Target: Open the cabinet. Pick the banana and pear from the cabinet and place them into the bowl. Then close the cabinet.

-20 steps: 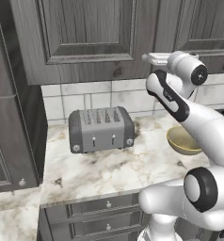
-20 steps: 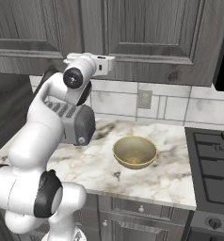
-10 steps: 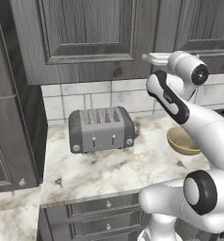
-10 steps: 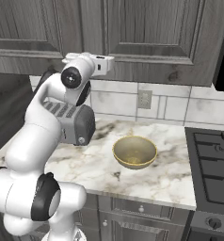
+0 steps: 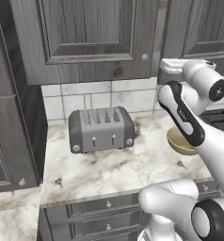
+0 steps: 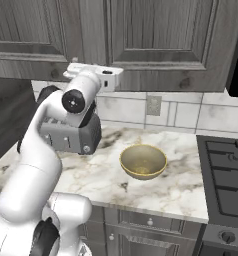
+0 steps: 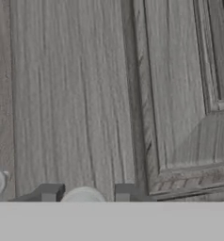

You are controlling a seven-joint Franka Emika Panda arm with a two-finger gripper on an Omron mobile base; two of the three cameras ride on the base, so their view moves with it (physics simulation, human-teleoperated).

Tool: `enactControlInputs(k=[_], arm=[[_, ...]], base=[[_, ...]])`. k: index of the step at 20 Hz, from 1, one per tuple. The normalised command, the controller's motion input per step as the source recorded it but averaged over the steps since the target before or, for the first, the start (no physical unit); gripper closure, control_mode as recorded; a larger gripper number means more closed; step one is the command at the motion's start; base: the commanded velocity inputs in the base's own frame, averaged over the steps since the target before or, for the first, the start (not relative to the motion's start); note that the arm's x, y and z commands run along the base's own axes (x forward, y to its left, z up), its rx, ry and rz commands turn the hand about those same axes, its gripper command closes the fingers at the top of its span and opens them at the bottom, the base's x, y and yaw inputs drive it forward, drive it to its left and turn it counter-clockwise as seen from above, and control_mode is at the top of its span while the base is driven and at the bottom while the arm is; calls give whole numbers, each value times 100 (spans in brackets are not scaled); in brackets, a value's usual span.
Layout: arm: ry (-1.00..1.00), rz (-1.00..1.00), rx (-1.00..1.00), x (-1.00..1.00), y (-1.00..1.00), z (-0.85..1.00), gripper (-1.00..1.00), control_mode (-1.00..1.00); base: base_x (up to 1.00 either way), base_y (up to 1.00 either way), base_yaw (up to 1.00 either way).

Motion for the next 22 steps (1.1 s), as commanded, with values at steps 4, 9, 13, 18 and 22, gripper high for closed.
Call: enactControlInputs(k=[4,9,13,18,22], arm=[[-4,0,8,-100,-83,2,100,-100],[0,0,9,-100,-96,2,100,-100],[0,0,13,-96,-100,0,100,-100],[0,0,15,-84,-100,0,100,-100],[0,0,12,-54,-96,0,100,-100]], base=[[0,0,0],[0,0,0],[0,0,0],[0,0,0],[0,0,0]])
